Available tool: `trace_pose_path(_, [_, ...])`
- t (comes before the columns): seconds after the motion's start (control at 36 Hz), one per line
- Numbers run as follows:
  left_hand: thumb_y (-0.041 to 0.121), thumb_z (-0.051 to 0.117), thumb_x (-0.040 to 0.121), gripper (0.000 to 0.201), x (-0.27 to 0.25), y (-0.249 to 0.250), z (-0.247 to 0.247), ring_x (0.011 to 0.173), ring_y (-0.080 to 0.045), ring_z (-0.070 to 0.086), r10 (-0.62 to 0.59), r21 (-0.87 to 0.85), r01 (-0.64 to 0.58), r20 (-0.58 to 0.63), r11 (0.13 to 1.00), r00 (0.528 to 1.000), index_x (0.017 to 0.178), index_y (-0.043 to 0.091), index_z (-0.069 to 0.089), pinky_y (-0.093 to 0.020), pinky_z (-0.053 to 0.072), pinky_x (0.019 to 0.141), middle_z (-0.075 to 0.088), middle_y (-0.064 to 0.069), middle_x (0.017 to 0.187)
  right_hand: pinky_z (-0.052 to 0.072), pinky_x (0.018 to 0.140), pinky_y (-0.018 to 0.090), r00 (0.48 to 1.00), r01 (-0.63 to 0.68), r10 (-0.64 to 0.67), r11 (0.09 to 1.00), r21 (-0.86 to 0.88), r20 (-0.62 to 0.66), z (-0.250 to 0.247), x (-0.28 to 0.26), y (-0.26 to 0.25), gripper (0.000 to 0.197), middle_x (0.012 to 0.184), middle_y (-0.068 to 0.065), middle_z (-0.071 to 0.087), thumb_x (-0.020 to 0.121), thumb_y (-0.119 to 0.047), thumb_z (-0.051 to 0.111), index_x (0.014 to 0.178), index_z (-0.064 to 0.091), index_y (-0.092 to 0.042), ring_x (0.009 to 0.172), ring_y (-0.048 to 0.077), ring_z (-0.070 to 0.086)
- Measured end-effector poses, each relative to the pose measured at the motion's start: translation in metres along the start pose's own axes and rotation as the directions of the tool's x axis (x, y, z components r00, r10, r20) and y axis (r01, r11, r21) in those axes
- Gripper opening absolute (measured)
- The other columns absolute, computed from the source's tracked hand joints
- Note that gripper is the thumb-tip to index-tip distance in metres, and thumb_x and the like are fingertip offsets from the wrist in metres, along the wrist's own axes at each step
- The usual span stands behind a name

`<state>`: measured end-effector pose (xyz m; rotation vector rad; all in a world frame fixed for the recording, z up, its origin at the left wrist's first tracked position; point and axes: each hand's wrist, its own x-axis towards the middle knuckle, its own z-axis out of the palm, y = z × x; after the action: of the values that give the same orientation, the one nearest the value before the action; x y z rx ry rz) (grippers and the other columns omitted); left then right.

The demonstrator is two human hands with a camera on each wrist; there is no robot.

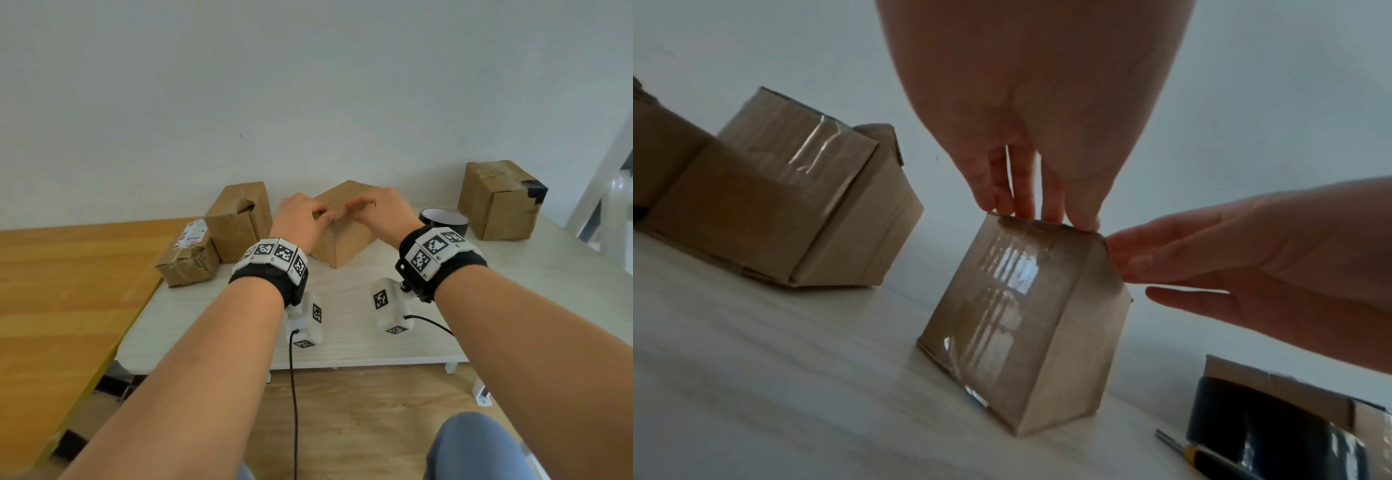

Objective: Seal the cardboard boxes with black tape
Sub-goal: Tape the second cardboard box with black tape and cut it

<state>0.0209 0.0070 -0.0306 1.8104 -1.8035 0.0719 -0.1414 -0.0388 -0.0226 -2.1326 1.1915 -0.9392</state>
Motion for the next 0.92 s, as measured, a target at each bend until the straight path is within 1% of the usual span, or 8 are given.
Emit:
trace_pose_path(0.14, [0.032,0.043,0.094,0.032,0.004,0.005,0.011,0.088,-0.026,0.051,-0.018,0.051,0.019,-0.032,0.999,0.999,0.075,0.016,0.063,-0.032,0.037,0.077,0.057,-0.005,0.084,0.039,0.091,0.021,0.988,-0.060,0.062,0.998,0.017,-0.141,-0.017,-0.010,0.017,0.029,0.121,-0.002,0.066,0.091,-0.011,0.053,0.115,0.068,-0.018,0.116,0.014,0.057])
trace_pose_path(0.22, [0.018,0.042,0.094,0.029,0.006,0.014,0.012,0.096,-0.027,0.053,0.008,0.045,-0.005,-0.065,0.999,0.998,0.092,0.012,0.070,-0.032,0.041,0.082,0.060,-0.009,0.098,0.037,0.091,0.022,0.985,-0.115,0.101,0.989,-0.097,-0.140,-0.034,-0.012,0.034,0.032,0.124,0.001,0.064,0.091,-0.011,0.053,0.119,0.065,-0.017,0.117,0.017,0.056])
trace_pose_path(0.36, [0.008,0.040,0.092,0.037,0.014,0.036,0.010,0.115,-0.026,0.048,0.040,0.066,-0.036,-0.058,0.997,0.998,0.118,0.016,0.065,-0.036,0.043,0.094,0.055,-0.007,0.120,0.041,0.088,0.026,0.969,-0.217,0.185,0.954,-0.206,-0.165,-0.066,-0.015,0.055,0.036,0.127,0.005,0.061,0.089,-0.014,0.052,0.123,0.062,-0.020,0.114,0.021,0.058])
trace_pose_path(0.44, [0.006,0.041,0.090,0.038,0.018,0.054,0.011,0.116,-0.026,0.046,0.087,0.128,-0.083,-0.031,0.988,0.996,0.118,0.016,0.063,-0.043,0.045,0.095,0.054,-0.006,0.123,0.043,0.094,0.032,0.958,-0.269,0.232,0.933,-0.241,-0.168,-0.080,-0.019,0.064,0.035,0.128,0.006,0.060,0.090,-0.020,0.057,0.124,0.061,-0.018,0.116,0.024,0.057])
trace_pose_path(0.56, [0.005,0.043,0.089,0.036,0.020,0.074,0.018,0.117,-0.024,0.044,0.162,0.198,-0.158,-0.003,0.967,0.987,0.118,0.014,0.063,-0.037,0.046,0.090,0.054,-0.006,0.122,0.045,0.090,0.033,0.941,-0.337,0.316,0.891,-0.304,-0.118,-0.088,-0.027,0.068,0.041,0.124,0.008,0.061,0.092,-0.038,0.055,0.124,0.060,-0.014,0.113,0.027,0.057])
trace_pose_path(0.72, [0.003,0.045,0.086,0.025,0.018,0.086,0.041,0.108,-0.025,0.051,0.207,0.214,-0.209,0.029,0.954,0.978,0.099,0.007,0.067,-0.028,0.040,0.075,0.056,-0.008,0.115,0.048,0.093,0.035,0.944,-0.303,0.330,0.843,-0.445,-0.017,-0.088,-0.035,0.069,0.046,0.131,0.012,0.058,0.092,-0.008,0.048,0.136,0.052,-0.021,0.115,0.030,0.057])
trace_pose_path(0.81, [0.000,0.046,0.084,0.025,0.016,0.090,0.049,0.105,-0.028,0.051,0.201,0.196,-0.210,0.066,0.958,0.977,0.099,0.001,0.065,-0.031,0.042,0.078,0.056,-0.011,0.112,0.048,0.098,0.038,0.947,-0.259,0.321,0.821,-0.510,0.036,-0.088,-0.034,0.066,0.056,0.139,0.013,0.052,0.092,0.000,0.042,0.142,0.045,-0.027,0.121,0.032,0.053])
trace_pose_path(0.92, [0.000,0.047,0.083,0.020,0.015,0.091,0.054,0.101,-0.028,0.053,0.182,0.164,-0.195,0.090,0.967,0.979,0.093,0.003,0.065,-0.034,0.047,0.076,0.055,-0.011,0.106,0.048,0.097,0.038,0.940,-0.275,0.340,0.797,-0.537,0.024,-0.086,-0.032,0.064,0.054,0.136,0.015,0.053,0.093,0.001,0.035,0.139,0.049,-0.023,0.120,0.034,0.053])
